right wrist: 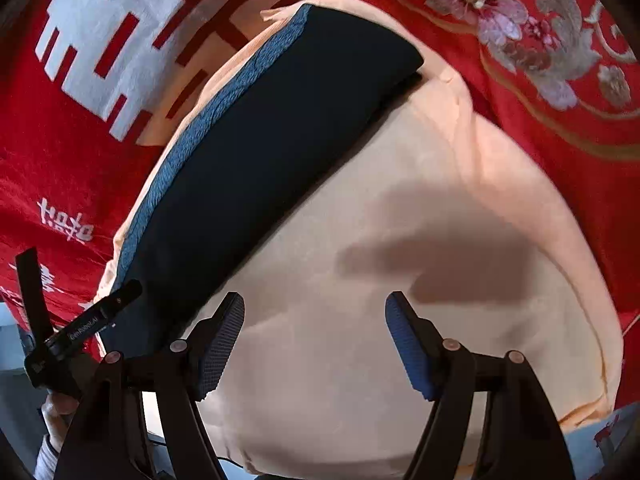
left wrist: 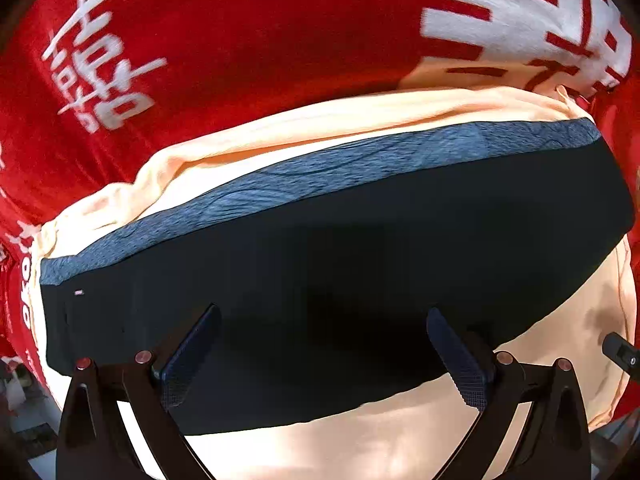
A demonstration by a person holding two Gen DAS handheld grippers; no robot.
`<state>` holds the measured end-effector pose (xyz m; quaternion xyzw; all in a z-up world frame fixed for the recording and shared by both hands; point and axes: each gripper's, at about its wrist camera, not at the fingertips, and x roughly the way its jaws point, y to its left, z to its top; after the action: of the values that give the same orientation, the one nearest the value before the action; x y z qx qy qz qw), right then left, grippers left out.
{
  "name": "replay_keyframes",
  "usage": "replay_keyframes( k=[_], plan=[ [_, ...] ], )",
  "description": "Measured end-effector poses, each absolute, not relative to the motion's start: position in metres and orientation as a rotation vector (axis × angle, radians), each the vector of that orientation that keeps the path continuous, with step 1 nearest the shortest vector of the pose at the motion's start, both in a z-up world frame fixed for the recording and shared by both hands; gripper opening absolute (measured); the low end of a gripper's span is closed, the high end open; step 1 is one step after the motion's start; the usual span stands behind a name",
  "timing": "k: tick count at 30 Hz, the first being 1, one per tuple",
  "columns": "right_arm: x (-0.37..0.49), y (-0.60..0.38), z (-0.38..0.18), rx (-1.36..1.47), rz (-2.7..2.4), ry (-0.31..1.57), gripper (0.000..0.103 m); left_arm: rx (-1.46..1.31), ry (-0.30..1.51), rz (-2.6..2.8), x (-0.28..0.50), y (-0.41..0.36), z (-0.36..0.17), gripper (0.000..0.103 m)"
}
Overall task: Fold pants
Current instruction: 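Open both tools and withdraw them from the folded pants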
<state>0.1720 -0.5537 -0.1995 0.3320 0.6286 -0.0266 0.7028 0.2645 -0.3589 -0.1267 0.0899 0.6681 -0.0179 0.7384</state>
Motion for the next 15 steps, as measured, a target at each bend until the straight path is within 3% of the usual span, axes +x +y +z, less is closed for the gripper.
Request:
replay_keyframes(
  k=[15],
  plan=[
    [0.187, -0.591, -0.213, 0.871, -0.064, 1.261, 0.076, 0.176, 1.448, -0.053, 0.267, -0.426, -0.128, 0.103]
  ],
)
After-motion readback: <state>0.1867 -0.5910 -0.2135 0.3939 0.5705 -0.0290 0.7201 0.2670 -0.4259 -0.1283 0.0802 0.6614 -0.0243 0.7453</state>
